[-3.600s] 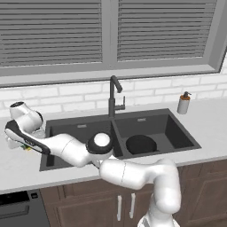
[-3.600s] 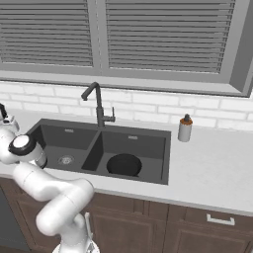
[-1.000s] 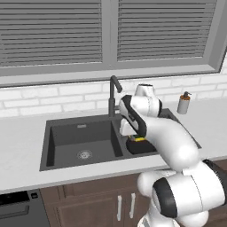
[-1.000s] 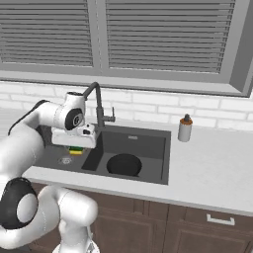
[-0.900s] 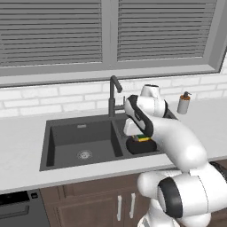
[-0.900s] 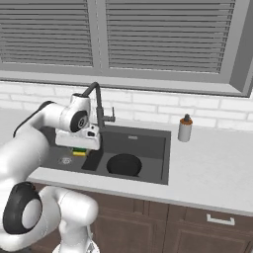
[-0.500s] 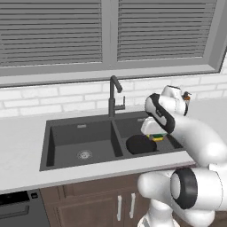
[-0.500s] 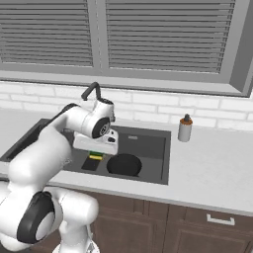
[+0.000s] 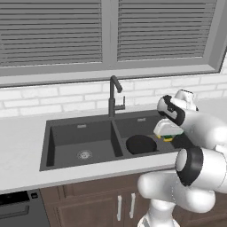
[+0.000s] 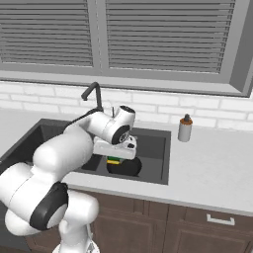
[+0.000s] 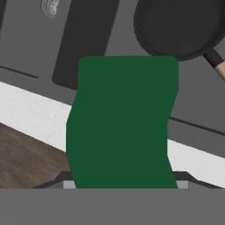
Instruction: Pick the pan and sponge and place them into the sink. Then turn on the water.
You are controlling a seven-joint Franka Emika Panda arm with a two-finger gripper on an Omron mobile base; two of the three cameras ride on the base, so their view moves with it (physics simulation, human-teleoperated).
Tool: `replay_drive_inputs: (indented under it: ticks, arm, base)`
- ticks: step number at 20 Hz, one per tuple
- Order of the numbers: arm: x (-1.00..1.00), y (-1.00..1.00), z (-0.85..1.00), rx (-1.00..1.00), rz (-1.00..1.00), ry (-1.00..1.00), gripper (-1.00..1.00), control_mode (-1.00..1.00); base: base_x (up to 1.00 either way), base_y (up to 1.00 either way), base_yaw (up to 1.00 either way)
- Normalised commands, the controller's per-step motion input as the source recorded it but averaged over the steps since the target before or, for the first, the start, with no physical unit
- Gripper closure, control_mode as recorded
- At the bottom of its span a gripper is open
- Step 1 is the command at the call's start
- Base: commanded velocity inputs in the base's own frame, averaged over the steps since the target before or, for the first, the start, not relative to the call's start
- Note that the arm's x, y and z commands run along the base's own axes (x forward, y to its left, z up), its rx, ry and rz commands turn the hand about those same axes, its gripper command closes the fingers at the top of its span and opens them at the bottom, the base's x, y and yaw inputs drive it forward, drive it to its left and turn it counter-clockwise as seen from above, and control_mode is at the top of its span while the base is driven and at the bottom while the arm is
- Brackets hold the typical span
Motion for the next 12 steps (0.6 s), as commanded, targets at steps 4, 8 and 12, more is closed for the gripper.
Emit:
replay_drive_inputs:
  ticks: [4,8,12]
  arm:
    - [0.39,-0.36,-0.32,0.06,0.07,0.00,1.00,-1.00]
    - [0.31,-0.34,-0.26,0.06,0.06,0.00,1.00,-1.00]
    - [0.41,-0.19,-0.28,0.03,0.04,0.00,1.00,-1.00]
  base:
    - [0.00,0.00,0.00]
    - [0.00,0.00,0.00]
    - [0.00,0.00,0.00]
